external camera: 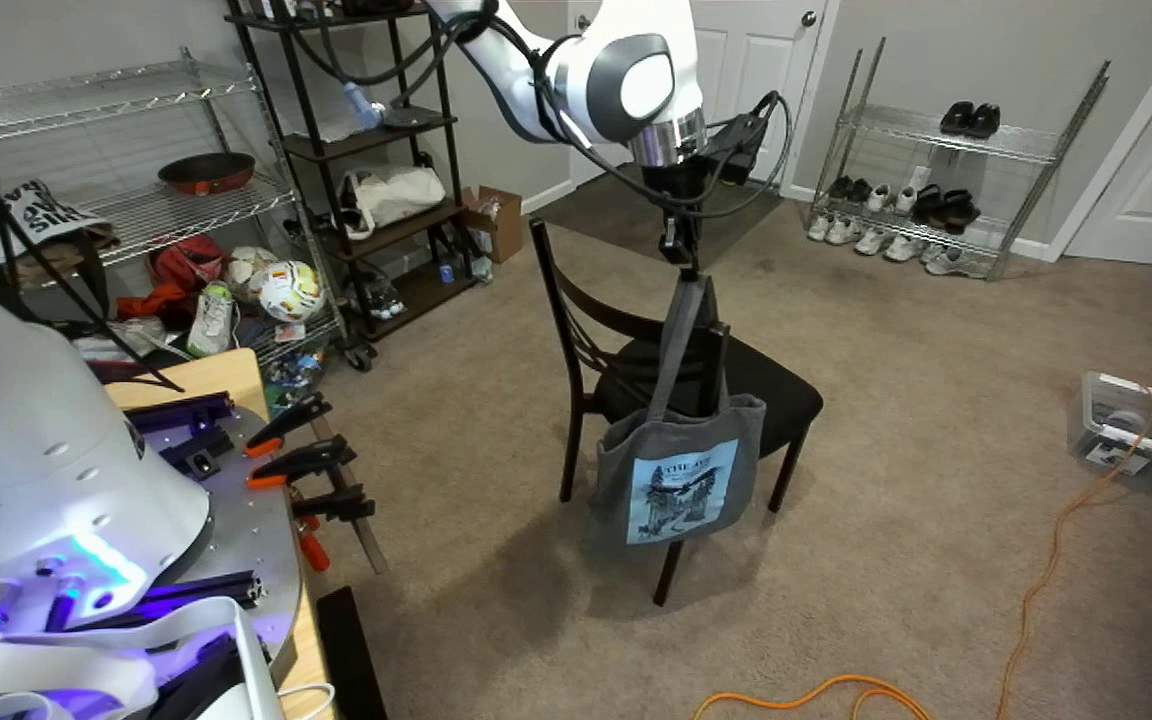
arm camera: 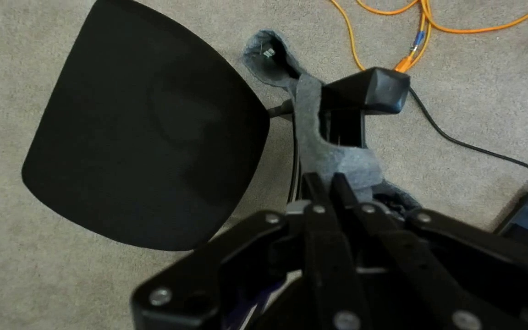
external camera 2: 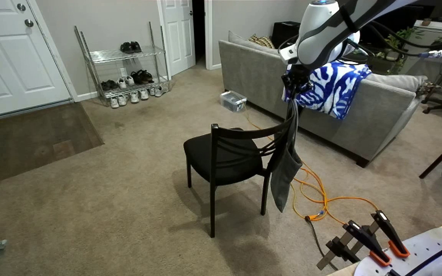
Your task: Move the bag from the right side of the chair to the left side
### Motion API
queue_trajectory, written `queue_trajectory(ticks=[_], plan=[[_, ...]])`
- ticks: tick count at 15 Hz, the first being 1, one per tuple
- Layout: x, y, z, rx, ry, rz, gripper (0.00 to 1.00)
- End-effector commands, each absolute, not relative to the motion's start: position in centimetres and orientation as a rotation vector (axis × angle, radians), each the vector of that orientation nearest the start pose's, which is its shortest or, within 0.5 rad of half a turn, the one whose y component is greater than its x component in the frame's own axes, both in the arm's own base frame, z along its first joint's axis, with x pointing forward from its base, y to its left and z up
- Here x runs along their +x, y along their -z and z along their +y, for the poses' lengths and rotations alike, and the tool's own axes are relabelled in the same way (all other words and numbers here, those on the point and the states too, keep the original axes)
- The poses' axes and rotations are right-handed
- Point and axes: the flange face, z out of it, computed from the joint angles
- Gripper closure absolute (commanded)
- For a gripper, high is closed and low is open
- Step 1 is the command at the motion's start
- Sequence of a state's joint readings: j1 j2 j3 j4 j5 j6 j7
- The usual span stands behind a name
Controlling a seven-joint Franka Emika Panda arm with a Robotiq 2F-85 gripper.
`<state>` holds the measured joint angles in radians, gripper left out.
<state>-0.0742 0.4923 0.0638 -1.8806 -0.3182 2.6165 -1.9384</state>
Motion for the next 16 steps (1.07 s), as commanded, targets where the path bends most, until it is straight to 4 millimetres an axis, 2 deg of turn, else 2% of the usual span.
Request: queue_trajectory(ticks=[1, 8, 10, 13, 16], plan=[[65.1, -29.6, -2.0, 1.351, -0.012, 2.496, 0.98], [64.4, -33.9, -8.5, 1.486, 0.234, 2.31, 0.98], [64.0, -34.3, -9.7, 1.515, 0.341, 2.289, 0.98], [63.6, -33.1, -9.7, 1.519, 0.471, 2.404, 0.98], [63.3, -31.1, -7.9, 1.476, 0.501, 2.545, 0.98]])
